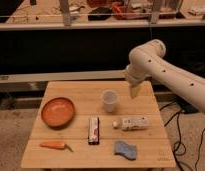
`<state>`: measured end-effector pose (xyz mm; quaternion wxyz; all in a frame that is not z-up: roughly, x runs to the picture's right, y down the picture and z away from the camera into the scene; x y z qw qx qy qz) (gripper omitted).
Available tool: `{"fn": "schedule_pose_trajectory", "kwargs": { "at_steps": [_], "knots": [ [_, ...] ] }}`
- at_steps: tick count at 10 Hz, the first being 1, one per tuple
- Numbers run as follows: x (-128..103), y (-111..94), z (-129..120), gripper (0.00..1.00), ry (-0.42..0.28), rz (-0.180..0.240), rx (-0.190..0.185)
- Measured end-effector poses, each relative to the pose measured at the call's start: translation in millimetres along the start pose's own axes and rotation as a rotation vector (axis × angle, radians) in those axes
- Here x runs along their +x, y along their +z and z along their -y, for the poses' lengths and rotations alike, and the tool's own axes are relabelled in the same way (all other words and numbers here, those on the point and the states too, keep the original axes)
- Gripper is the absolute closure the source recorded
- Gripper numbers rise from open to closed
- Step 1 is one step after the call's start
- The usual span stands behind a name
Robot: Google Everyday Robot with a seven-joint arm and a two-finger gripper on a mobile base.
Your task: Pick up the ceramic cup
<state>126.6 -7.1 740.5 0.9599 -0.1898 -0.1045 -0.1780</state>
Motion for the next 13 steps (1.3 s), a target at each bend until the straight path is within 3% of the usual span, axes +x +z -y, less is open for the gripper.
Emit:
{"fn": "schedule_pose_trajectory", "kwargs": {
  "at_steps": [4, 7, 11, 13],
  "knots": [
    [-3, 14, 2, 0.20, -0.040, 0.020, -0.007],
    [-11, 47, -2, 0.20, -0.071, 0.063, -0.025],
    [-15, 62, -5, 0.20, -0.091, 0.093, -0.043],
    [-21, 83, -12, 0.20, -0.106, 0.116, -0.056]
  ]
}}
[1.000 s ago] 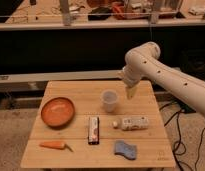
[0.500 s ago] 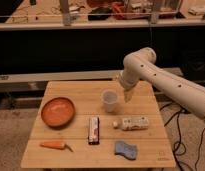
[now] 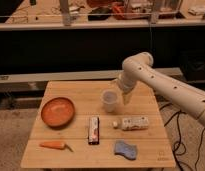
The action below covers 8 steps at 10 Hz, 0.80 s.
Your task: Pick up the ceramic cup
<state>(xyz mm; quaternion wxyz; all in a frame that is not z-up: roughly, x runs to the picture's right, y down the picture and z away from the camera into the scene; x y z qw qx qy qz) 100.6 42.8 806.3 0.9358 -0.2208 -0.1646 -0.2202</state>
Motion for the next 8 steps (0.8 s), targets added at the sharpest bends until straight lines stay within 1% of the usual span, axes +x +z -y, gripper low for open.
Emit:
{"fn": "schedule_pose_trajectory", "kwargs": {
  "at_steps": [1, 2, 5, 7, 8],
  "knots": [
    [-2, 12, -2, 0.20, -0.011, 0.008, -0.008],
    [-4, 18, -2, 0.20, -0.018, 0.015, -0.014],
    [-6, 27, -7, 0.20, -0.032, 0.027, -0.026],
    [-9, 45, -12, 0.20, -0.043, 0.036, -0.032],
    [-11, 50, -13, 0.20, -0.047, 0.040, -0.033]
  ]
}}
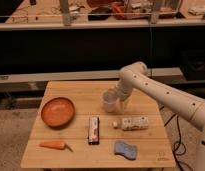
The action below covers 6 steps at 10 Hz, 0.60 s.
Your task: Pick up the ceramic cup
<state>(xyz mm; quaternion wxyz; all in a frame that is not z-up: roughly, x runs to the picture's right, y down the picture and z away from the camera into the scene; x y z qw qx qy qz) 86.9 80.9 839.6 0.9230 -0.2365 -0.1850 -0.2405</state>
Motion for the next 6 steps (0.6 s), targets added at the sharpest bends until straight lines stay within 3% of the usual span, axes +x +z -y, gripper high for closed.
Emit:
{"fn": "schedule_pose_trajectory", "kwargs": {
  "at_steps": [4, 6],
  "knots": [
    [0, 8, -1, 0.21, -0.007, 0.014, 0.001],
    [0, 12, -2, 0.37, -0.011, 0.022, 0.003]
  ]
}}
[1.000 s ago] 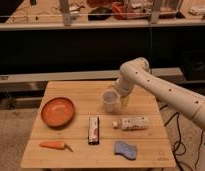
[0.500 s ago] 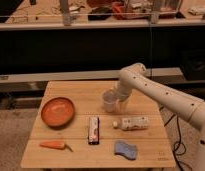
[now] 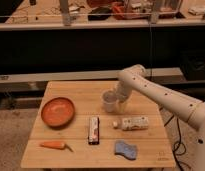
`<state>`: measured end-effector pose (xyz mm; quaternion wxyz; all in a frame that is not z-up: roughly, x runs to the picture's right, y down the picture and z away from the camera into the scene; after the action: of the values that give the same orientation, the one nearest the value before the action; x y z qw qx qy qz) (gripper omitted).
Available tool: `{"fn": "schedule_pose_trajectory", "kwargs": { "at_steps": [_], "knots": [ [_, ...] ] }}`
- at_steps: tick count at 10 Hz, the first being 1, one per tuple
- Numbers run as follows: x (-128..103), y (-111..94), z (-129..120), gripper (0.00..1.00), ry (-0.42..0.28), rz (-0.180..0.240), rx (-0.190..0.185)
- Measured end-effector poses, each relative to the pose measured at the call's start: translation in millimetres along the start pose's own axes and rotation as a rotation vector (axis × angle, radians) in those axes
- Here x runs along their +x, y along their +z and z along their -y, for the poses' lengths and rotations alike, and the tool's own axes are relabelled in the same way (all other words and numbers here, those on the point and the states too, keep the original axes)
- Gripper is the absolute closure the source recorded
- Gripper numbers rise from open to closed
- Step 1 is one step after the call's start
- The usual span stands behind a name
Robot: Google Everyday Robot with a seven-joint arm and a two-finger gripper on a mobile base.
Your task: Pick up the ceramic cup
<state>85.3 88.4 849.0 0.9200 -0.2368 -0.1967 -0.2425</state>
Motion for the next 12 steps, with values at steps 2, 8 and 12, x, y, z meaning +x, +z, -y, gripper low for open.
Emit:
{"fn": "schedule_pose_trajectory", "kwargs": {
  "at_steps": [2, 8, 12],
  "knots": [
    [2, 1, -2, 0.57, 0.000, 0.002, 0.004],
    [4, -3, 1, 1.00, -0.008, 0.005, 0.022],
    [1, -30, 12, 1.00, -0.023, -0.001, 0.037]
  ]
}}
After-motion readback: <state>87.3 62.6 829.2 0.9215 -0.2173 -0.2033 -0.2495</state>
